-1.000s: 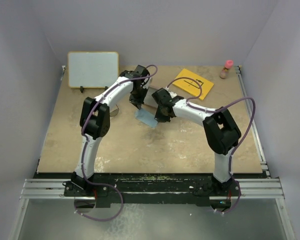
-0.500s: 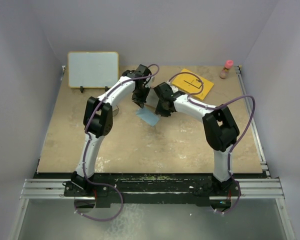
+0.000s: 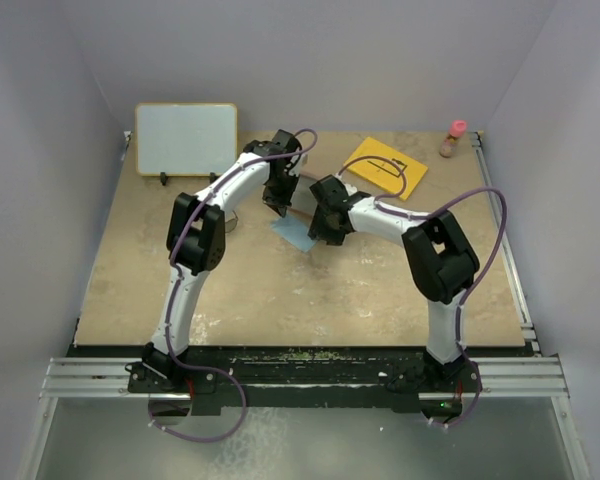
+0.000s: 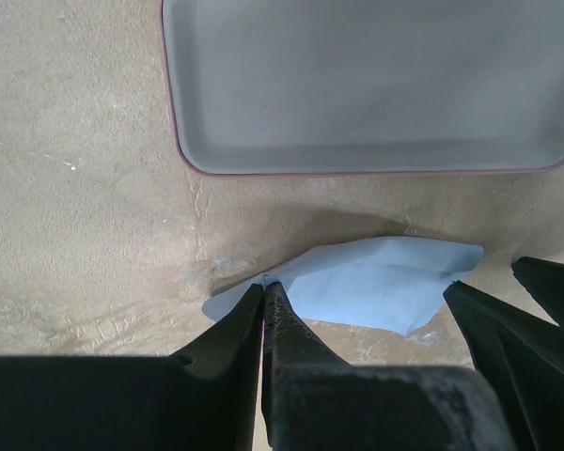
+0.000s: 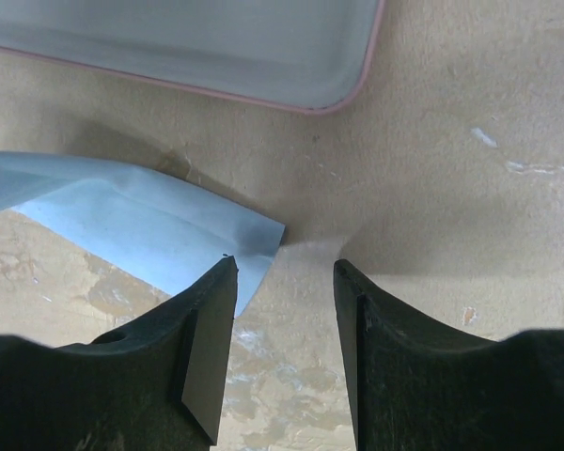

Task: Organize the sunglasses
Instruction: Pick up the glasses cleaning cloth from the center of the board, then place the glasses cleaning cloth in the sunglasses case, then adjust the sunglasses case at the center of the board.

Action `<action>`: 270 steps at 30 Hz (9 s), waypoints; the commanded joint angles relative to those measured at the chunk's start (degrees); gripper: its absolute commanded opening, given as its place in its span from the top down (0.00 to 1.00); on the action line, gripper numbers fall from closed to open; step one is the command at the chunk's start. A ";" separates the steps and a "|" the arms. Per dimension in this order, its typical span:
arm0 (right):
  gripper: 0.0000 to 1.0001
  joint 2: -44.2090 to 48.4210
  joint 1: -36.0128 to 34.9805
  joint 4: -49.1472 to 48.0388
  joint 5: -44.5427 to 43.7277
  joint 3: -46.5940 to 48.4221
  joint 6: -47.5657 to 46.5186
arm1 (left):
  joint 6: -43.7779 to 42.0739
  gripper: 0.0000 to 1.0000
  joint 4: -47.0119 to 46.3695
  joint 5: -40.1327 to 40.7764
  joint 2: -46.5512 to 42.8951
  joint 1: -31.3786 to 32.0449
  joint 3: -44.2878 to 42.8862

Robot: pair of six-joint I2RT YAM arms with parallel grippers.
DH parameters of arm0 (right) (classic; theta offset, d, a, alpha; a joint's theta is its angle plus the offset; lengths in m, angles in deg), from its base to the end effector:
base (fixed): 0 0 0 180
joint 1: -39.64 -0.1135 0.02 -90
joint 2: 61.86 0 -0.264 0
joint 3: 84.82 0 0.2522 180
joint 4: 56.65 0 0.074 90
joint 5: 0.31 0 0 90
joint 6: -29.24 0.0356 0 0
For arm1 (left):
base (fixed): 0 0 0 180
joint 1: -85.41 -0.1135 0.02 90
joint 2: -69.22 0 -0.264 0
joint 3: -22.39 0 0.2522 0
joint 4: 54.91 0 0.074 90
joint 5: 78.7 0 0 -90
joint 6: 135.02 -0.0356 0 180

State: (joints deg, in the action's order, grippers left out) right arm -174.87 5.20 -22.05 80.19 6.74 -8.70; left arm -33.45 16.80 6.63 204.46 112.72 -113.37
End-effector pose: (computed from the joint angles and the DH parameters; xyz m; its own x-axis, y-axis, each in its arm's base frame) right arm 0.3488 0.2320 0.1738 -0.8006 0.3942 -0.4513 0.2433 0.9021 0.3563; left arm 0.4384 -0.2297 0.1980 -0.9204 0.2503 -0.3004 0.3021 0.9429 -0.1402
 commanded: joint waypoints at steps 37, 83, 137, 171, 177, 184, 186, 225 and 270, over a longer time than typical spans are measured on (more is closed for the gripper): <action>1.00 -6.66 -0.27 -3.03 0.42 3.18 0.19 | 1.59 0.96 -0.85 -2.87 -1.21 -0.91 1.42; 1.00 -11.69 5.25 11.41 -11.98 28.98 -4.71 | 5.82 0.96 -11.80 -9.69 4.87 -2.19 -11.62; 0.68 -16.31 6.05 6.59 -19.53 29.34 -5.15 | 4.64 0.96 -16.27 -6.67 7.63 -3.25 -11.08; 0.67 1.08 6.05 -7.18 -16.56 10.93 -6.77 | 3.18 0.80 -15.86 -5.43 7.30 -3.67 -9.77; 0.67 4.67 6.05 -8.63 -15.89 5.16 -5.73 | 1.05 0.50 -15.94 -5.19 5.39 -4.05 -7.56; 0.66 9.02 6.06 -8.85 -15.82 1.18 -5.19 | -0.77 0.18 -14.49 -2.56 2.71 -4.78 -6.82; 0.65 10.06 6.07 -9.32 -15.71 0.23 -5.28 | -0.90 0.02 -14.81 -3.88 1.80 -5.40 -6.07; 0.66 15.28 6.05 -8.48 -15.28 -7.12 -2.65 | 6.23 0.03 -22.22 -25.27 3.02 -13.60 0.40; 0.62 18.62 6.05 -6.76 -16.69 -8.33 -1.82 | 5.71 0.06 -16.20 -27.35 -4.12 -7.03 11.69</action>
State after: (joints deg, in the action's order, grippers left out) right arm -159.92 11.10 -29.26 65.19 -1.02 -10.82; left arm -22.01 -7.50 -22.97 202.05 105.69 -97.89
